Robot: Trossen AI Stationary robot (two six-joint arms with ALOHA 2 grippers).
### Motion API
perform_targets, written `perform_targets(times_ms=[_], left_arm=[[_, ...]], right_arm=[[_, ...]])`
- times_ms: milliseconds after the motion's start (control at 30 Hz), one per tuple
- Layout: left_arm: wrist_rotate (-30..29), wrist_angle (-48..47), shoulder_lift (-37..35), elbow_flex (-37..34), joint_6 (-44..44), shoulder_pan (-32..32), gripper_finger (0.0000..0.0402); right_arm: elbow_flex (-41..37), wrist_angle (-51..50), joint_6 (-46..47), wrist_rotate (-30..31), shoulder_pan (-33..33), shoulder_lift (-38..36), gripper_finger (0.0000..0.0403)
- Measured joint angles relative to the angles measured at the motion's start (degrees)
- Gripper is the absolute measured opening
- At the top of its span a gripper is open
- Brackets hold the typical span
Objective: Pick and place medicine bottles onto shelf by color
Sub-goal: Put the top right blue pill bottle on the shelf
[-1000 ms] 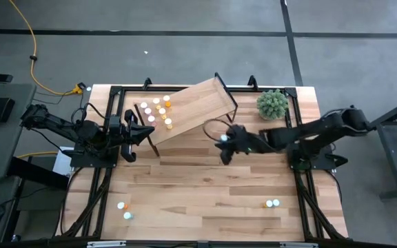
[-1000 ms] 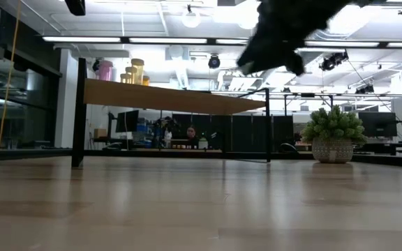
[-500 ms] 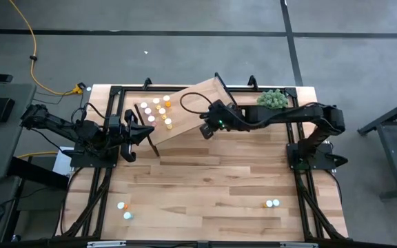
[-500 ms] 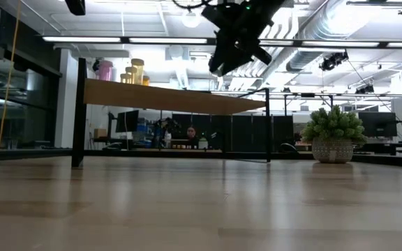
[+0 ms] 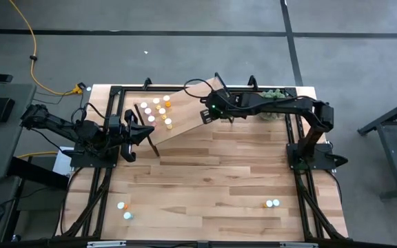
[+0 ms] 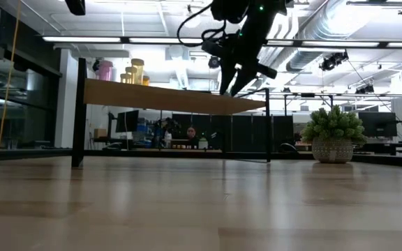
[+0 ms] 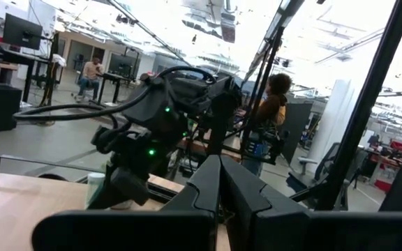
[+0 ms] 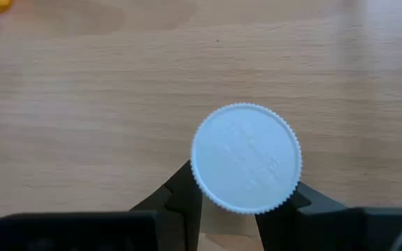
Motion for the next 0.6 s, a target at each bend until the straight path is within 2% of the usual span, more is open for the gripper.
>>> perform_targets(times_ms=[400, 600], left_arm=[[0.00, 0.42, 0.00, 0.00, 0.00, -0.01, 0.0000], [0.00, 0.43, 0.00, 0.00, 0.00, 0.00, 0.0000]], right_arm=[[0.00, -2.12, -0.45, 3.25, -0.09, 0.32, 0.0091], [-0.02, -2.07, -0.48, 3.25, -0.01, 0.32, 0.0110]])
